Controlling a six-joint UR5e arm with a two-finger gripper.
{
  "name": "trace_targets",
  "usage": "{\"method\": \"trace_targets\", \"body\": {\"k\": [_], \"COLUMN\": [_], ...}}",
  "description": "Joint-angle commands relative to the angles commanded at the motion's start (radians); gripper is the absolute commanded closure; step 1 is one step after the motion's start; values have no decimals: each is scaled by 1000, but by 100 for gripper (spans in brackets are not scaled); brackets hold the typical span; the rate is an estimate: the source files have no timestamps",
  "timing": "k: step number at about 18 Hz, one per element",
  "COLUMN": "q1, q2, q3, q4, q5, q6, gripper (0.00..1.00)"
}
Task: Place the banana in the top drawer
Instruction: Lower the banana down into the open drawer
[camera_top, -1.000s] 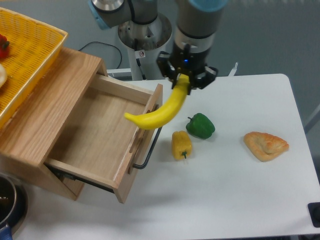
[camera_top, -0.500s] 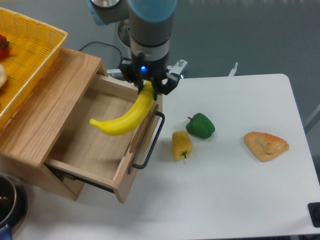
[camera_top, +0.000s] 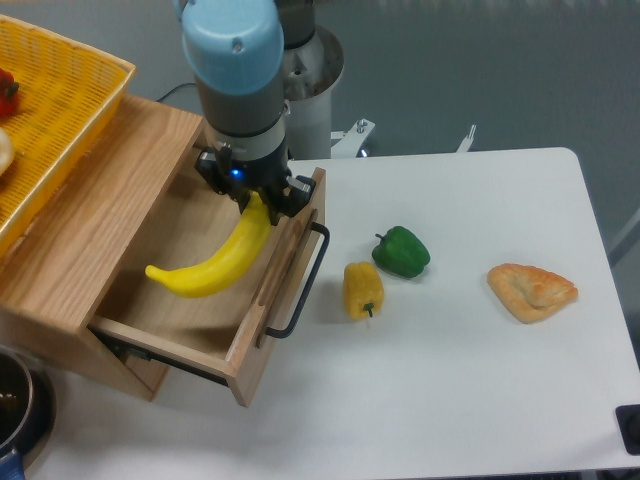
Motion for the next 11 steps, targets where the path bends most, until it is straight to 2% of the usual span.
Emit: {"method": "trace_targets", "body": {"k": [11], "q1": [-11], "q2": [-3], "q3": [-43], "q4": [15], "q5": [20], "q6": [0], "gripper": [99]}}
